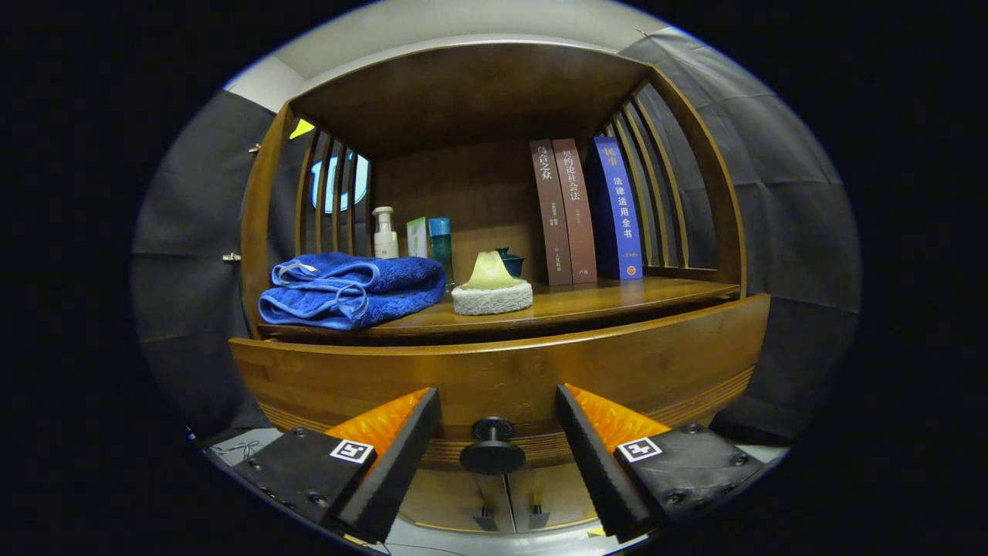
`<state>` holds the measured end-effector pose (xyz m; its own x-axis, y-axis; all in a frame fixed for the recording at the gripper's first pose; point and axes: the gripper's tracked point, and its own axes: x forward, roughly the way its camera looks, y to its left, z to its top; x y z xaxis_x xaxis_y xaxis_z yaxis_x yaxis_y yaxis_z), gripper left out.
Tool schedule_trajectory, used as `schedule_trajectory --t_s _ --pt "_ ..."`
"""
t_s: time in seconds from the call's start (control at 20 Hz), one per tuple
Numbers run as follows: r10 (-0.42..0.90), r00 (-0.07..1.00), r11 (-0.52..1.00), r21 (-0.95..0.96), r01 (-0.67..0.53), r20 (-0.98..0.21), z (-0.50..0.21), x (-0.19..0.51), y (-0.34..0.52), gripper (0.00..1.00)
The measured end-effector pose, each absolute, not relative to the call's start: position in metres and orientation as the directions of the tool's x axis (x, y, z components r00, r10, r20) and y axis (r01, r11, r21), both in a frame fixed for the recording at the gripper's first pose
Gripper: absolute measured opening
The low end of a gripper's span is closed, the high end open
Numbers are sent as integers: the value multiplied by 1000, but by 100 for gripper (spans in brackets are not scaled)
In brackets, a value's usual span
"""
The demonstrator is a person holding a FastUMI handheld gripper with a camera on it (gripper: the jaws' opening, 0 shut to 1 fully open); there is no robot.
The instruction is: Pull open the drawer, take out the items inside it, and place them on the countertop above the cabinet.
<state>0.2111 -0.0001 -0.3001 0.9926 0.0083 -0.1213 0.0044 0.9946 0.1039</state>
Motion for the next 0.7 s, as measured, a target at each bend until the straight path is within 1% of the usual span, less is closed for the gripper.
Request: schedule_trajectory --t_s 0.2,0.35,0.5,0.7 --pt "6 991 996 92 7 -135 -302 229 -2 97" --pt "-4 991 996 90 16 -131 -305 238 0 98" --pt "-7 993 994 104 20 -122 -303 235 1 97" --pt "2 988 993 113 15 -154 -302 234 2 98"
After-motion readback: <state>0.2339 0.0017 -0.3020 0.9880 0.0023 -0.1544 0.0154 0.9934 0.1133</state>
